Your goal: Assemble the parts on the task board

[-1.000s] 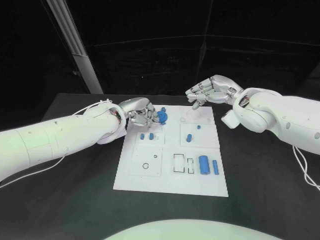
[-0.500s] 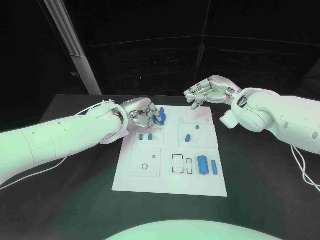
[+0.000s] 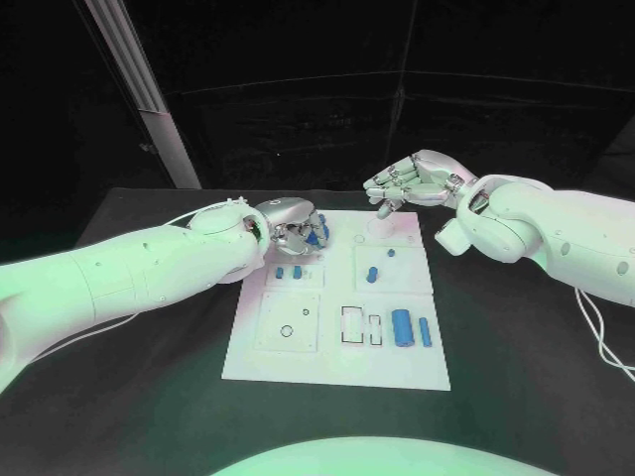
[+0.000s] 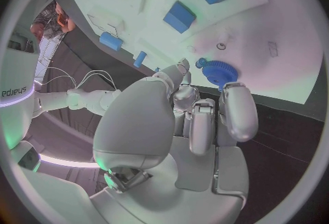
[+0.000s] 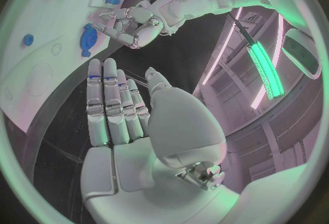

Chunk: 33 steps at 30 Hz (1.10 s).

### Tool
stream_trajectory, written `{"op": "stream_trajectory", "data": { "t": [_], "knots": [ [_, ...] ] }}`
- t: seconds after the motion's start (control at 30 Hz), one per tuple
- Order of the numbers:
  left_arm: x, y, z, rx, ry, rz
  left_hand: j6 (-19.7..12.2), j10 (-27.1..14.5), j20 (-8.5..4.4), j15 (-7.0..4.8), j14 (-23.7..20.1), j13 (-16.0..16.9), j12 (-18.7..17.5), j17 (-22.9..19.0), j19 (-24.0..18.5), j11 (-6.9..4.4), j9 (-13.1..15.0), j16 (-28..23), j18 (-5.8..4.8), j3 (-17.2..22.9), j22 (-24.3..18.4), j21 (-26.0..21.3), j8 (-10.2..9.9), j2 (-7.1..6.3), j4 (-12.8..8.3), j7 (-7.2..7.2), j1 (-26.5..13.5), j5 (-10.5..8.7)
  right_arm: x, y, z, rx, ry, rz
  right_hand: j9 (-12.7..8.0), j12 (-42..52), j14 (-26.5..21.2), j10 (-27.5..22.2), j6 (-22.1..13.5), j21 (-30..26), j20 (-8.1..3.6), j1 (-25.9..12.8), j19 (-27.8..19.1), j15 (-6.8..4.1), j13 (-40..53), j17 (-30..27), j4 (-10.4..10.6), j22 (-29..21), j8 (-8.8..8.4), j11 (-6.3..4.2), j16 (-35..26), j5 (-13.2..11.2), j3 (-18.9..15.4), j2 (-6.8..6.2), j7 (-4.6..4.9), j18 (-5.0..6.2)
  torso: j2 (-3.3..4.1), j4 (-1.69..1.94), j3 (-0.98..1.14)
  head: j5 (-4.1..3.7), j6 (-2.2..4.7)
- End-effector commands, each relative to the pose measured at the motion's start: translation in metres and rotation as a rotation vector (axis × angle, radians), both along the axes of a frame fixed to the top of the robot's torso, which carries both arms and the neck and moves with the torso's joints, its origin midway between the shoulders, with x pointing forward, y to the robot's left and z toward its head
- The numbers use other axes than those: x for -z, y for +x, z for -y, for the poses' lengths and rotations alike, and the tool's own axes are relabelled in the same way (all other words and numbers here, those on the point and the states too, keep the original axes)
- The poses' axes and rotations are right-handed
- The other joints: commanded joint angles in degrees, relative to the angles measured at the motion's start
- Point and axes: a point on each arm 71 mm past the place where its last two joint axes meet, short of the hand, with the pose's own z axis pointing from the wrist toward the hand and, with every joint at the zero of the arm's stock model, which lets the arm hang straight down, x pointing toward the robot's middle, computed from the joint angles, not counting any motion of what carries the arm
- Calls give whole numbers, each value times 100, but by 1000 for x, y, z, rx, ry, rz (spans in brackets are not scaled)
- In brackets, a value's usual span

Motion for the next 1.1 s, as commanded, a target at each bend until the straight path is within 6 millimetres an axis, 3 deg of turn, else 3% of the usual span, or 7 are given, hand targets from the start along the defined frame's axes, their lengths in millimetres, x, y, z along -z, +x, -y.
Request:
{"op": "stream_trajectory", "data": {
  "t": [0.03,0.8,1.1],
  "knots": [
    [5,2,3,-15,106,-15,45,53,-8,11,572,2,10,1367,155,6,-10,26,-73,26,171,31,-14,-10,-4,23,40,26,-2,0,-2,-6,6,8,1,35,-4,-38,-26,-30,3,-49,48,44,-1,-8,23,-4,37,-1,-18,-13,-5,17,19,72,1,2,1,0,-2],
    [1,5,12,-34,54,55,106,55,10,36,569,30,20,1355,148,32,-45,22,-75,49,196,41,-54,-75,-19,43,-32,21,-2,1,-2,-6,6,8,1,35,-4,-38,-26,-30,3,-49,48,44,-1,-8,23,-4,37,-1,-18,-13,-5,17,19,72,-3,17,-4,-18,-5],
    [3,7,11,-74,74,28,14,29,27,60,559,-15,-7,1316,133,71,-85,11,-70,2,191,15,-140,-156,-6,93,-121,15,-2,1,-3,-8,6,8,1,35,-4,-38,-26,-30,3,-49,48,44,-1,-8,23,-4,37,-1,-18,-13,-5,17,19,72,1,6,-4,-6,-10]
  ]
}}
